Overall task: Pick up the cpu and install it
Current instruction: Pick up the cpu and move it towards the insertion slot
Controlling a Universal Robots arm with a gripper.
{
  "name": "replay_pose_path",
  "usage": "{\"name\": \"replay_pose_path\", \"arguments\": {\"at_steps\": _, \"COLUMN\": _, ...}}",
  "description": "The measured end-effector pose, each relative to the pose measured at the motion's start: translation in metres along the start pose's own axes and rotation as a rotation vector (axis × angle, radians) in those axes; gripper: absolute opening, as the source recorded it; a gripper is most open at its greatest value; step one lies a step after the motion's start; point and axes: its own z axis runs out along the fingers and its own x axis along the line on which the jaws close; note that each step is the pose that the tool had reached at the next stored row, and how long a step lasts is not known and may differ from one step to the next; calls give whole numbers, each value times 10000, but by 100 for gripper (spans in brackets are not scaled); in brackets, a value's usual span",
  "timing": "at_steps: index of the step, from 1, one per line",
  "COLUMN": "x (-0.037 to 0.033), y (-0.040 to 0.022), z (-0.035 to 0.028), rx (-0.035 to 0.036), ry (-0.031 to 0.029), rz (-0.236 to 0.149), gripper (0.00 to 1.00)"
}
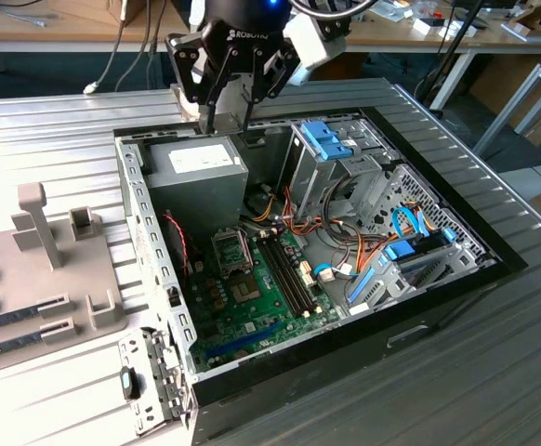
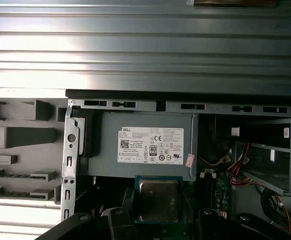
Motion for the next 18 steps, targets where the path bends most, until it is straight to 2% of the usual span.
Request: {"name": "replay_pose_path", "arguments": {"at_steps": 18, "x": -155, "y": -6, "z": 11, "rx": 0, "ry": 0, "rz": 0, "gripper": 47}}
